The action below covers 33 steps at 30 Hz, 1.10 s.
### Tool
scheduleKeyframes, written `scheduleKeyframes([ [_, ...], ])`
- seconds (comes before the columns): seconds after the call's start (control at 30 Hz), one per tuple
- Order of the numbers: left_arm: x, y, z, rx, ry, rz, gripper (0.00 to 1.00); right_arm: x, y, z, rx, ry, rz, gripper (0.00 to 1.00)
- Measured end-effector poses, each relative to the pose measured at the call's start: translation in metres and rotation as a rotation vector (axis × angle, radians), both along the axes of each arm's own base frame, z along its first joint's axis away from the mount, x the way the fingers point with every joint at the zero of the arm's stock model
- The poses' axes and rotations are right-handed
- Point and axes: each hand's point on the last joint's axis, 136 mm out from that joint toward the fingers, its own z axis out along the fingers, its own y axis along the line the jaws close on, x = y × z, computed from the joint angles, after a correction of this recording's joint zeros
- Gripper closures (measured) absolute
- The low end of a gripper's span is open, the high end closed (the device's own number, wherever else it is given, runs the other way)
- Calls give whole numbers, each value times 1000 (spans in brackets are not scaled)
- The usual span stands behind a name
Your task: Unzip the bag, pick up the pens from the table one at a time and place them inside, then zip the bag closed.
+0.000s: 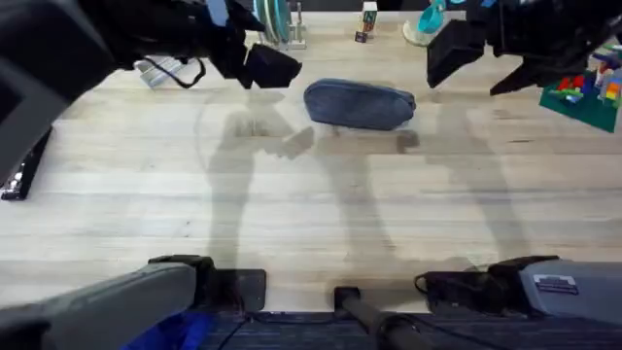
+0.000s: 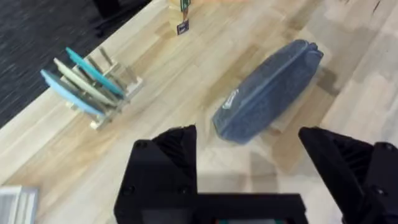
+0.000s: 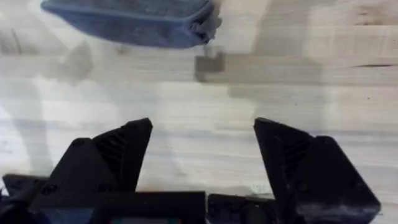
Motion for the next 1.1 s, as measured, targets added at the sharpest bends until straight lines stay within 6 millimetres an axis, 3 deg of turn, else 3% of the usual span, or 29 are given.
scheduleKeyframes([
  [0.27, -41, 4, 14, 96, 32, 69, 6, -21, 12, 9, -3, 7, 60, 5],
  [0.53, -69, 23, 35, 69, 78, 266, 6, -39, 18, 22, 3, -20, 95, 5],
  [0.73, -88, 40, 27, 55, 195, 429, 6, -65, 12, 27, -6, 19, 99, 5],
  [1.1, -101, 58, 23, 14, 292, 622, 6, -75, 9, 31, -8, 18, 110, 5],
])
